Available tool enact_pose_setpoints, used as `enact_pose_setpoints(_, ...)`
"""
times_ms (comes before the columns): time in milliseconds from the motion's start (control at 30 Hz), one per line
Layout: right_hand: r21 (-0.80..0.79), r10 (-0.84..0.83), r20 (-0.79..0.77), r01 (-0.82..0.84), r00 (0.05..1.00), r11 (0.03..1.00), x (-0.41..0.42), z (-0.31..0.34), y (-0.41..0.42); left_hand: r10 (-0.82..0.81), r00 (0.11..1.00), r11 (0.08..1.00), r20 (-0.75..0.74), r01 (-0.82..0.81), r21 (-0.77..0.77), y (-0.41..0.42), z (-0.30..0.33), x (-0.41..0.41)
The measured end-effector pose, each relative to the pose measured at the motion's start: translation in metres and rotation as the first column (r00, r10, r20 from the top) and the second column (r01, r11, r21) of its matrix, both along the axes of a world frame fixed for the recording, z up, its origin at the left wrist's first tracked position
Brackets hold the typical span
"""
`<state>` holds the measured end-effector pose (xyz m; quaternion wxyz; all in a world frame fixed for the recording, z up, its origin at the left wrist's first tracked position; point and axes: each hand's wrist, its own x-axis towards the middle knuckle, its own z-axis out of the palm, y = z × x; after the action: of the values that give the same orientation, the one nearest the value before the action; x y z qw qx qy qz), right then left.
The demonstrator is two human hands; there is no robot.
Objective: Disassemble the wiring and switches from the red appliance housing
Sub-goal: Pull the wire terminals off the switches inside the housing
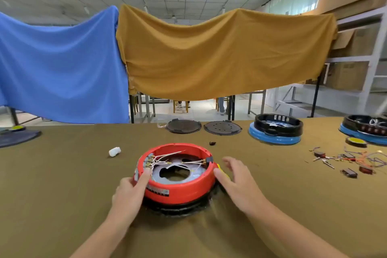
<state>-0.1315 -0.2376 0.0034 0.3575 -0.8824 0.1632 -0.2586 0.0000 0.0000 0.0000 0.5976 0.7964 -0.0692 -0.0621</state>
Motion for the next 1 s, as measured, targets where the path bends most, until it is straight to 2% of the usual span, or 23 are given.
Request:
enact_pose_setpoints(133,0.179,-0.053,0.046,0.044,0.998,0.983,0.046,0.016,-0.012,0.082,0.994,0.987,0.066,-0.090,0.136,-0.017,-0.008,0.033)
enact_pose_setpoints(233,0.256,-0.028,0.086,0.005,0.996,0.967,0.071,0.011,-0.018,-0.001,1.000,1.000,0.018,0.002,-0.020,-0.017,-0.013,0.060)
enact_pose_setpoints(300,0.239,-0.010,0.127,-0.021,0.992,0.971,0.079,0.006,-0.019,-0.016,0.999,0.991,0.035,0.020,-0.133,-0.015,-0.012,0.077)
enact_pose_setpoints(400,0.197,0.014,0.096,-0.033,0.995,0.980,0.085,0.002,-0.020,0.003,0.998,0.966,0.055,0.011,-0.258,-0.018,-0.009,0.100)
enact_pose_setpoints(467,0.186,0.030,0.105,-0.049,0.994,0.981,0.084,0.002,-0.018,0.001,0.999,0.942,0.042,0.013,-0.336,-0.024,-0.008,0.110)
enact_pose_setpoints(567,0.232,0.030,0.220,-0.082,0.975,0.969,0.080,0.004,-0.012,-0.045,0.999,0.859,0.016,0.047,-0.511,-0.029,-0.011,0.115)
enact_pose_setpoints(700,0.360,0.087,0.333,-0.212,0.939,0.908,0.083,0.006,-0.002,-0.140,0.989,0.782,0.047,0.139,-0.608,-0.021,-0.010,0.112)
enact_pose_setpoints(800,0.397,0.152,0.387,-0.313,0.909,0.863,0.084,0.006,0.006,-0.181,0.982,0.723,0.058,0.174,-0.668,-0.015,-0.005,0.109)
enact_pose_setpoints(933,0.539,0.026,0.423,-0.274,0.906,0.796,0.084,0.003,0.003,-0.114,0.991,0.724,0.063,0.127,-0.678,-0.014,-0.003,0.105)
enact_pose_setpoints(1000,0.653,-0.013,0.394,-0.270,0.919,0.707,0.086,0.001,0.003,-0.105,0.993,0.717,0.049,0.110,-0.688,-0.017,-0.001,0.104)
